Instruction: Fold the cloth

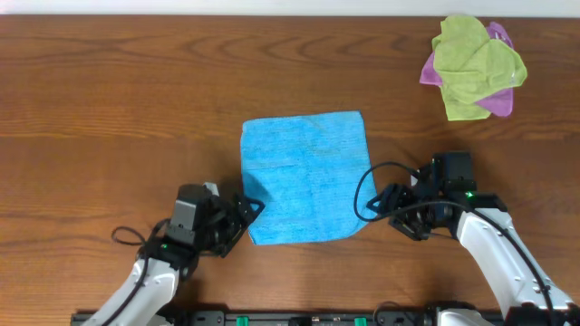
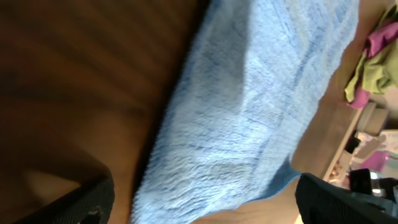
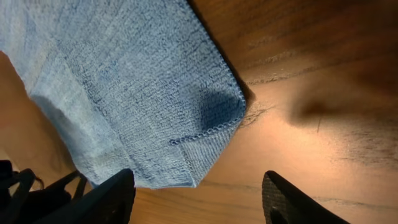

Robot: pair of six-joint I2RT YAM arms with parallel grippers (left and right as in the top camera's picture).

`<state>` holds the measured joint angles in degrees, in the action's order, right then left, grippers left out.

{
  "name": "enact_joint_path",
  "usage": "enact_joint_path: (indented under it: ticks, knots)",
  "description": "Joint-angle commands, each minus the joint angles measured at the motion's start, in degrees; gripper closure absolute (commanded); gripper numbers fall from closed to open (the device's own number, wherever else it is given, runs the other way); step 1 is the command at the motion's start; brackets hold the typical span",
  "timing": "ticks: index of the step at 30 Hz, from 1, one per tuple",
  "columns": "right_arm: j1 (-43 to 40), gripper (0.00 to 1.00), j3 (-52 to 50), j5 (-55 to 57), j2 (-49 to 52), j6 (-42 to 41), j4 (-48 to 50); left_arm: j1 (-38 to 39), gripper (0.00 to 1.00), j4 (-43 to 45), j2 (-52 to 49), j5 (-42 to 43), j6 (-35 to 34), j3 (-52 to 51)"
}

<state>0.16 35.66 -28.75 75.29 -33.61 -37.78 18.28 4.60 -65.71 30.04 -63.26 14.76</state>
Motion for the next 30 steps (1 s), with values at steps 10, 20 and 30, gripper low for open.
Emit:
enact_joint_path:
  ticks: [10,20,30]
  knots:
    - [-0.5,0.37,-0.3,1.0,0.2,-4.4,-0.3,3.4,0.05,2.3,-6.4,-1.6,-3.7,-1.4]
    - [-0.5,0.37,-1.0,1.5,7.0,-5.6,5.5,4.7,0.08,2.3,-6.4,-2.7,-3.6,-1.4]
    - [-0.5,0.39,-1.0,-0.2,12.9,-6.7,10.3,6.9,0.25,2.3,-8.0,-3.8,-3.7,-1.4]
